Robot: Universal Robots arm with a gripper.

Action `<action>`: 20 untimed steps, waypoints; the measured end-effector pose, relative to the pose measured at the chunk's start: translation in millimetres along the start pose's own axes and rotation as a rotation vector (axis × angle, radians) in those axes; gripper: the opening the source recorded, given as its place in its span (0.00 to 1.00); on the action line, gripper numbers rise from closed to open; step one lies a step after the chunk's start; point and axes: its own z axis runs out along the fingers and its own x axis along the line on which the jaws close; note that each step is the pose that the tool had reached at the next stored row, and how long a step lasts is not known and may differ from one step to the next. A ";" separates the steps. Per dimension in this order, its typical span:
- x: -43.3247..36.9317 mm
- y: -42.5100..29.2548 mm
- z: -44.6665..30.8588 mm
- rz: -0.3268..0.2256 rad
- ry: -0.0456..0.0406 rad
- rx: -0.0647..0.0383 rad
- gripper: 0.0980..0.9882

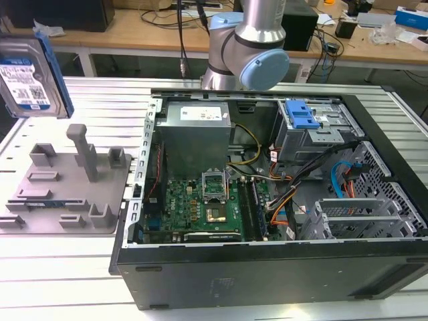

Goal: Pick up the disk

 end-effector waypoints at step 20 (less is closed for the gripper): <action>1.3 0.2 -51.0 0.000 0.0078 0.000 0.30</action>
